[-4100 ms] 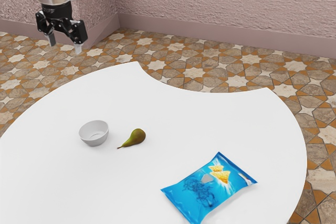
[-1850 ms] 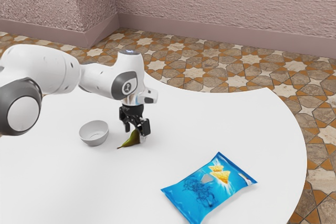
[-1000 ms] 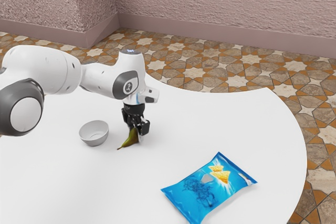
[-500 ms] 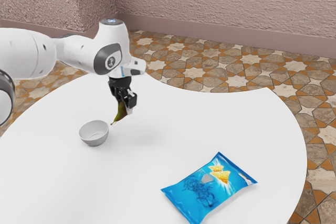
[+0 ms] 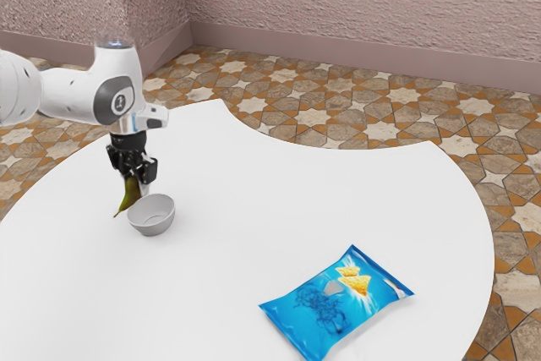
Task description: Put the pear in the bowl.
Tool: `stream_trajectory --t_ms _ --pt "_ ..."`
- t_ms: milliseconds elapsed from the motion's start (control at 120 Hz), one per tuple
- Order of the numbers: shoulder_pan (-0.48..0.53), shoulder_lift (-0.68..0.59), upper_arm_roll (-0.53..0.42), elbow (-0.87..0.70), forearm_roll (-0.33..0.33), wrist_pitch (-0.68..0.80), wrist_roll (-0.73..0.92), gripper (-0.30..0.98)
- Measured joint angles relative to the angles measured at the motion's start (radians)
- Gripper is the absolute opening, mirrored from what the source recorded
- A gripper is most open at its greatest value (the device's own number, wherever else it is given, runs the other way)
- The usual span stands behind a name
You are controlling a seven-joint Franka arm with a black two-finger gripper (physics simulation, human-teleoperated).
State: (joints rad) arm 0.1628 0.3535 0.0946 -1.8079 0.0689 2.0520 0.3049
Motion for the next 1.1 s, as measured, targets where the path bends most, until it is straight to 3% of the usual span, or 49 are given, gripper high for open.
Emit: stream_trajectory --t_ms 133,300,467,608,800,1100 --pt "0.005 0.039 -0.003 0.008 -0.014 -0.005 0.001 0.25" --pt "0.000 0.057 -0.017 0.039 -0.024 -0.008 0.008 0.47" --pt "-0.002 0.047 -0.019 0.042 -0.029 -0.009 0.013 0.59" --pt "-0.008 -0.008 -0.019 0.037 -0.036 -0.010 0.009 0.64" --pt "-0.050 -0.186 -0.039 0.040 -0.037 -0.024 -0.007 0.67" --pt "-0.070 -0.301 -0.106 0.164 -0.025 -0.221 -0.095 0.68"
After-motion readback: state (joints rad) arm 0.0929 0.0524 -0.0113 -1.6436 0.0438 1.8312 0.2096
